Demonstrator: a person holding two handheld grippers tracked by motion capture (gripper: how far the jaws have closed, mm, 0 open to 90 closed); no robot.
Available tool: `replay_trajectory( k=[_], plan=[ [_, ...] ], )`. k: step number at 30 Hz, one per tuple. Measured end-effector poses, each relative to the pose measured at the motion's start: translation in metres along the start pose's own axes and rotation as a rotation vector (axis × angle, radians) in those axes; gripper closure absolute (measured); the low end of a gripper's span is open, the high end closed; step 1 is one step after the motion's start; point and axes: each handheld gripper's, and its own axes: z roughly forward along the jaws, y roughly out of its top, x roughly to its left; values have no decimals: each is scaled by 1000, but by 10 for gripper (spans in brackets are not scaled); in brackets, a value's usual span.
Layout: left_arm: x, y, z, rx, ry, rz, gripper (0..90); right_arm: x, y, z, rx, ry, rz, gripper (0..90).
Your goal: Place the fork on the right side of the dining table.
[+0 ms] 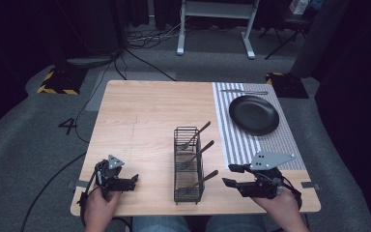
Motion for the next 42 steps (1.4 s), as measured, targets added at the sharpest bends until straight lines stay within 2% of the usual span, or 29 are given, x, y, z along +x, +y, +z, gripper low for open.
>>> replay_trajectory(
  k=[8, 18, 26, 31, 35, 42],
  plan=[
    [0, 0, 0, 0, 0, 0, 1, 7, 10, 1, 5, 37, -5, 505],
    [0, 0, 0, 0, 0, 0, 1, 9, 20, 16, 22, 77, 4, 540],
    [0, 0, 0, 0, 0, 0, 1, 5, 24, 30, 55, 104, 50, 675],
    [0, 0, 0, 0, 0, 0, 1, 2, 25, 31, 49, 144, 80, 774],
    [0, 0, 0, 0, 0, 0, 1, 0, 25, 31, 56, 162, 98, 787],
    [0, 0, 0, 0, 0, 0, 2, 2, 25, 30, 49, 159, 93, 798]
  ],
)
